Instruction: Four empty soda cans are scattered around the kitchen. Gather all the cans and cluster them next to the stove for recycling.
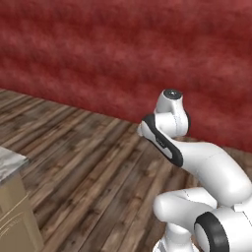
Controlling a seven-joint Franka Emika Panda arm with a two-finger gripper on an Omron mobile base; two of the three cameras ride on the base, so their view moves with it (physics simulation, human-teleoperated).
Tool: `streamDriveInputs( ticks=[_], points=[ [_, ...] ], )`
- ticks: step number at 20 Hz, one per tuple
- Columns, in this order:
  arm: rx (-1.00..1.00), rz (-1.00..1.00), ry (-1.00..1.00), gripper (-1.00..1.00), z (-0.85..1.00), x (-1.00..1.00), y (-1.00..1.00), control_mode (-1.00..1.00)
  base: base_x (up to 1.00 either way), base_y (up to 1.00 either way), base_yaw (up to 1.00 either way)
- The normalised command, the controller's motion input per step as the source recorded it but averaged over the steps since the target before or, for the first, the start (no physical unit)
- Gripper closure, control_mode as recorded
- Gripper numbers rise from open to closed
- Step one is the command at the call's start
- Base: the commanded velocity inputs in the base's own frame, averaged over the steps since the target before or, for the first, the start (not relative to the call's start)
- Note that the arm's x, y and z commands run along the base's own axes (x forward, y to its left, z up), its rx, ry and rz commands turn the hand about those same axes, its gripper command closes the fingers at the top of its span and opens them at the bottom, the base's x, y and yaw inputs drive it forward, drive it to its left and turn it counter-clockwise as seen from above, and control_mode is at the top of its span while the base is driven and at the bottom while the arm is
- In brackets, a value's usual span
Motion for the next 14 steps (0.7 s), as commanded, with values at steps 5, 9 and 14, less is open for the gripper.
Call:
streamDriveInputs(
  ticks=[5, 9, 14],
  points=[
    [0.0, 0.0, 0.0, -1.0, 0.0, 0.0, 0.0, 1.0, 0.7, -0.06, 0.1],
    [0.0, 0.0, 0.0, -1.0, 0.0, 0.0, 0.0, 1.0, 0.7, -0.05, 0.08],
    [0.0, 0.0, 0.0, -1.0, 0.0, 0.0, 0.0, 1.0, 0.7, -0.04, 0.07]
  ],
)
